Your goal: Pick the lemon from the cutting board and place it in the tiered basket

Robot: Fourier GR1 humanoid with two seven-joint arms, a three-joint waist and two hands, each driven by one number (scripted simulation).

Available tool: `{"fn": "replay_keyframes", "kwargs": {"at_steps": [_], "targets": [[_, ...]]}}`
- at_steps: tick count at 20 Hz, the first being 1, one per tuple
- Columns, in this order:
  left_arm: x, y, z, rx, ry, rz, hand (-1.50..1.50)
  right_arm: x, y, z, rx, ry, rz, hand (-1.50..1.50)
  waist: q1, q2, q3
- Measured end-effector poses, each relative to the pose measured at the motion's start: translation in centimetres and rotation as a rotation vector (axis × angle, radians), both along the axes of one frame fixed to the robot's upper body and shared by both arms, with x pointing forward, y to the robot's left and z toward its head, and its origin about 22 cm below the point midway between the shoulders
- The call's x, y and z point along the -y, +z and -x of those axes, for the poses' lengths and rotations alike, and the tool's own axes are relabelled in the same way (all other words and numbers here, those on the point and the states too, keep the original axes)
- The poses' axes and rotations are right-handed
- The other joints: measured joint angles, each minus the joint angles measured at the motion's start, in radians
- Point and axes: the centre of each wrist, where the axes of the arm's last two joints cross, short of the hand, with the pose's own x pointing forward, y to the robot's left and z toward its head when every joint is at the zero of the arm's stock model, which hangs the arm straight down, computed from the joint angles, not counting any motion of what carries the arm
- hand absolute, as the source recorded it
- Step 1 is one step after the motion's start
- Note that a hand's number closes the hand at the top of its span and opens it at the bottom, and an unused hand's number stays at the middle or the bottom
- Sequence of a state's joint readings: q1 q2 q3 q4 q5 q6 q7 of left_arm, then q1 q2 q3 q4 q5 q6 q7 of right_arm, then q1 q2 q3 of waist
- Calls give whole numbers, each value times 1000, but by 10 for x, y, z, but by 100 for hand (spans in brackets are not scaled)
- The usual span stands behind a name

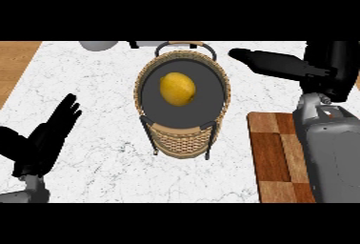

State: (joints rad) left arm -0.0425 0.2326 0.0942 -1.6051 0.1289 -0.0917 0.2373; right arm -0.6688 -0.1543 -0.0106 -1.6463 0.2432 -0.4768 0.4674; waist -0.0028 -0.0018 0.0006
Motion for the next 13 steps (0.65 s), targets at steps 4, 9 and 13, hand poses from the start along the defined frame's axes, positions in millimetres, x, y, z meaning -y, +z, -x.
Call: {"fn": "replay_keyframes", "kwargs": {"at_steps": [4,9,13], "targets": [[5,-4,0,-1,2,3,0,58,5,6,16,-61,-22,-150,-2,1,0],[8,-4,-2,2,5,-1,0,128,13,22,25,-94,-26,-150,-3,1,0],[9,-7,-4,-1,0,6,0,176,16,36,29,-98,-18,-150,-3,1,0]]}}
